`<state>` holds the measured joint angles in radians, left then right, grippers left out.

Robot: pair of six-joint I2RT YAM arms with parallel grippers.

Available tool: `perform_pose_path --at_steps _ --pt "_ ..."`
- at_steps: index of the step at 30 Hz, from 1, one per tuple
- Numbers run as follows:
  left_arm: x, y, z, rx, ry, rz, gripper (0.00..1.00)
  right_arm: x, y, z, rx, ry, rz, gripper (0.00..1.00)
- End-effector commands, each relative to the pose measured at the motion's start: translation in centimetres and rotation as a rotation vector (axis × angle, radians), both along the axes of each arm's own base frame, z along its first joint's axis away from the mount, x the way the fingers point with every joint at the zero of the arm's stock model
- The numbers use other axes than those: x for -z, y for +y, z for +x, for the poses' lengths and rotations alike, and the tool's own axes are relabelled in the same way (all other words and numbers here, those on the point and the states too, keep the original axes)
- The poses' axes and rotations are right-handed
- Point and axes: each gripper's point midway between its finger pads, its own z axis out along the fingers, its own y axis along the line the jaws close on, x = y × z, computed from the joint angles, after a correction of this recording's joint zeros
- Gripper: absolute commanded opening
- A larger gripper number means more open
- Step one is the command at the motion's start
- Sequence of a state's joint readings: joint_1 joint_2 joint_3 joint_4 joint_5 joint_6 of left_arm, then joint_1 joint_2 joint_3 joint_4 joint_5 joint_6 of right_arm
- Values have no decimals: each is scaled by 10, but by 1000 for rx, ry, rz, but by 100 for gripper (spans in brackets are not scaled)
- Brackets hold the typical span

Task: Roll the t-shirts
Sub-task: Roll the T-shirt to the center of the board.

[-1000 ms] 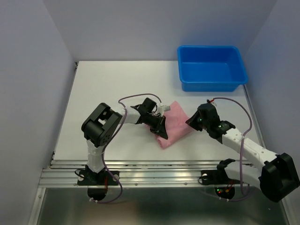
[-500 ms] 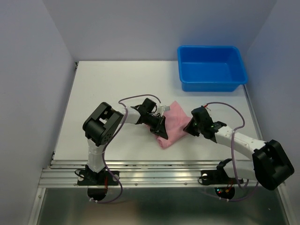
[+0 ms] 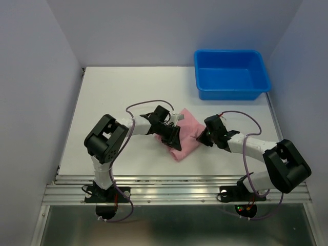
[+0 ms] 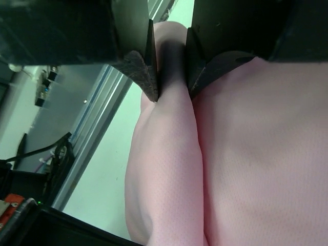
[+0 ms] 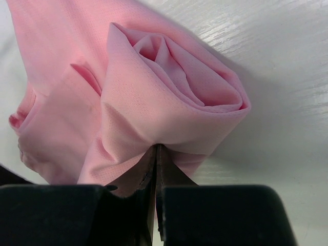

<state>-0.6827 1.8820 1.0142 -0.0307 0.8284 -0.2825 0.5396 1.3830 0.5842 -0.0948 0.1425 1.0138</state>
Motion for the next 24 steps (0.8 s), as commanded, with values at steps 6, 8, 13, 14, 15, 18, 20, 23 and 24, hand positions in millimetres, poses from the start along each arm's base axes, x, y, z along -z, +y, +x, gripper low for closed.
perform_pose_path --at_steps 6,8,13,14,15,18,20,23,24 --pt "-51 25 29 -54 -305 154 29 21 -17 -12 10 73 -113 5" --pt "-57 23 25 -44 -327 147 12 19 -16 -11 9 71 -113 4" --pt "-57 18 8 -24 -292 108 0 17 -16 -11 6 72 -116 5" --pt "-56 16 8 -27 -296 97 0 16 -16 -11 5 72 -116 4" --pt "-51 17 5 -26 -280 101 0 16 -16 -10 6 71 -115 5" --pt "-44 17 1 -18 -268 113 0 15 -16 -11 5 72 -116 5" --pt "-43 22 10 -69 -301 152 0 15 -16 -11 3 71 -115 4" --pt "-53 27 25 -150 -370 179 0 14 -15 -11 0 73 -112 5" --pt "-56 29 29 -170 -387 189 0 14 -15 -10 0 70 -111 4"
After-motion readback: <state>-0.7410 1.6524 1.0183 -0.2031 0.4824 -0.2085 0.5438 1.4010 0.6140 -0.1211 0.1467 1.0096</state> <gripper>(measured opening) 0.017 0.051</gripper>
